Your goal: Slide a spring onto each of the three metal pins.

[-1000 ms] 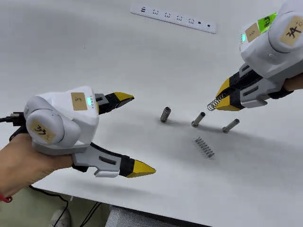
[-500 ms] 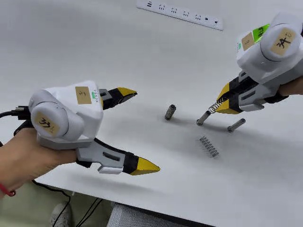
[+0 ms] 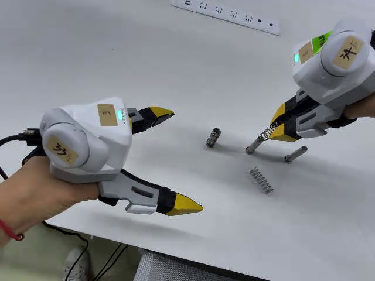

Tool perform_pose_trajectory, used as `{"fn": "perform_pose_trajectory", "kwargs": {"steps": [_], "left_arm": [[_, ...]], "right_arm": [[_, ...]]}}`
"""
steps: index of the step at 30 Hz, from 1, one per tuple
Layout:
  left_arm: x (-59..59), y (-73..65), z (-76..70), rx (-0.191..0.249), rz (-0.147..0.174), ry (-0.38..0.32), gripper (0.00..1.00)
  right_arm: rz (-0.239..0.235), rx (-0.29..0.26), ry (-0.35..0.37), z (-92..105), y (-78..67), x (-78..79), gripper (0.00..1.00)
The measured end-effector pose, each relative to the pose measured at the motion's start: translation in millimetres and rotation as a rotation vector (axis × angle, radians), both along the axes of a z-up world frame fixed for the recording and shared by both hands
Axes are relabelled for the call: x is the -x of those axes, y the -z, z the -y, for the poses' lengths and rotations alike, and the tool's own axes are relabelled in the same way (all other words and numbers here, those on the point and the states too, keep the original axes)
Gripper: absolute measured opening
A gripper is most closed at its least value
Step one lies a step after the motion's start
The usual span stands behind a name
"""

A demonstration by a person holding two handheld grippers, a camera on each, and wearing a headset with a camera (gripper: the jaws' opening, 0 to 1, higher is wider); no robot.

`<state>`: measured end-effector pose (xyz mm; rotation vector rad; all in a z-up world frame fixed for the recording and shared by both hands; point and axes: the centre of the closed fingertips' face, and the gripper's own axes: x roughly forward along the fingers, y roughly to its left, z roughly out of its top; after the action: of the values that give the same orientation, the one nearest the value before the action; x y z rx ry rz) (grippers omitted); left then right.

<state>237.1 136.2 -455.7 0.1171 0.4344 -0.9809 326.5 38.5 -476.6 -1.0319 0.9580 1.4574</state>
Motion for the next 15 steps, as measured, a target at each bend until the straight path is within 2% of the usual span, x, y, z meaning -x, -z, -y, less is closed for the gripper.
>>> {"fn": "perform_pose_trajectory", "kwargs": {"steps": [15], "left_arm": [[1.7,1.4,1.8,0.006,-0.004,0.004,1.0]], "right_arm": [[-0.012,0.004,0.004,-2.7,4.9,2.3,0.12]]}}
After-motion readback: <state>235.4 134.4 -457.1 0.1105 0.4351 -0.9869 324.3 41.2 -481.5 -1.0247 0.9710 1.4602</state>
